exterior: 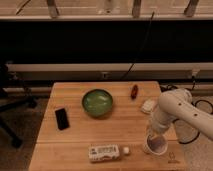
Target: Pick up the ceramic cup
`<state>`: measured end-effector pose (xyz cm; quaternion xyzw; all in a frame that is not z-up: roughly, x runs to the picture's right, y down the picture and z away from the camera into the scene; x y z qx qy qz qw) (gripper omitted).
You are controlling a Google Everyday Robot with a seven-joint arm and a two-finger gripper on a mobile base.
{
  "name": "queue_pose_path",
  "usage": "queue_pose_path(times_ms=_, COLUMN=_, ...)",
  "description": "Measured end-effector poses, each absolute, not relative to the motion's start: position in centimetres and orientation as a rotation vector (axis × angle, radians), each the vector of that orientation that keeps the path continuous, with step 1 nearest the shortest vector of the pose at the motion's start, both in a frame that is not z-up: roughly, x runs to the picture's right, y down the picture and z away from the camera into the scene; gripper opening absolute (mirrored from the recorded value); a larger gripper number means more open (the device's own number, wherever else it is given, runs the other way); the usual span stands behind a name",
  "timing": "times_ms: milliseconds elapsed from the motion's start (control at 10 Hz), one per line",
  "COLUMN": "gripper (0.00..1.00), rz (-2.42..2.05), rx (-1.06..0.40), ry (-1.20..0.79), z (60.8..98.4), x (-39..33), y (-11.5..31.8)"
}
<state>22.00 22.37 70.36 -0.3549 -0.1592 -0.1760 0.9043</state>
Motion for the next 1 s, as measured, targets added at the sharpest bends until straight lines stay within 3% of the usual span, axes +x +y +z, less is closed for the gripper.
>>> queue_pose_path(times_ms=1000, gripper=0.0, rz=-0.382, rx=-0.723, ry=-0.325, z=68.3, x=22.1, y=18.1)
